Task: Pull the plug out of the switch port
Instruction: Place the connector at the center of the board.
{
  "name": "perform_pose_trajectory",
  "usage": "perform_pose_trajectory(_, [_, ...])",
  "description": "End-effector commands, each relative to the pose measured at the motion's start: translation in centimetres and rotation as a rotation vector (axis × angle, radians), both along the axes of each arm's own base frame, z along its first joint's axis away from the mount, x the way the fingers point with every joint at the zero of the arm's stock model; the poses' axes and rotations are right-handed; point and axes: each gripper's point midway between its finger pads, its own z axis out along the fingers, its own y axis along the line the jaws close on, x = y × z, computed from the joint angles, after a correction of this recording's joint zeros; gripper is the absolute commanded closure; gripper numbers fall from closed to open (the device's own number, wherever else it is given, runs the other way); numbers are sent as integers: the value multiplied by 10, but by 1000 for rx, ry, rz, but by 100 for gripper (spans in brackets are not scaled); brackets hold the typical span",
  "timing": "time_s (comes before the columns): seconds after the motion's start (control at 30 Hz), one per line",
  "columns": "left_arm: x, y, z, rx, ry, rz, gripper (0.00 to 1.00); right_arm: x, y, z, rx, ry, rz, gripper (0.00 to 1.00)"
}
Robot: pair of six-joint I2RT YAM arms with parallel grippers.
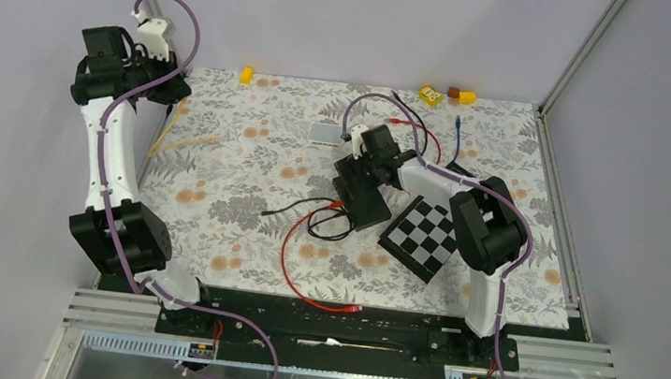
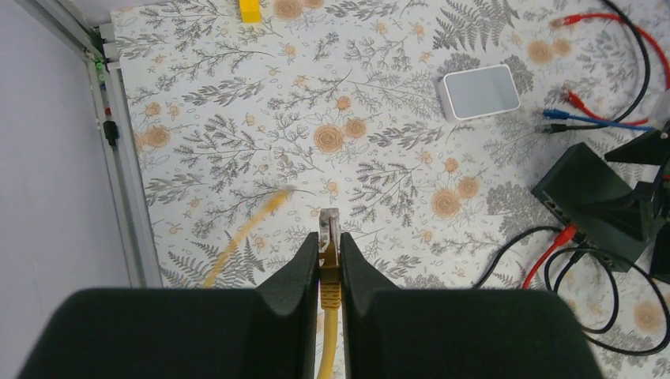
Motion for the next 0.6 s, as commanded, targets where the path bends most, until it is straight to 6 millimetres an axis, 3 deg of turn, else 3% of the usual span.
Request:
perform_pose_trajectory(0.0, [6,-8,33,-76,-135,-16,100,-5,-10,-14,-56,49,9,2])
perform_pose_trajectory(0.17, [14,-20,32,-171,-187,-63,100,-5,-10,-15,-57,54,10,2])
perform_pose_trajectory(0.57, [34,14,-53,-141,-173,147,100,-6,-11,-17,-56,68,10,2])
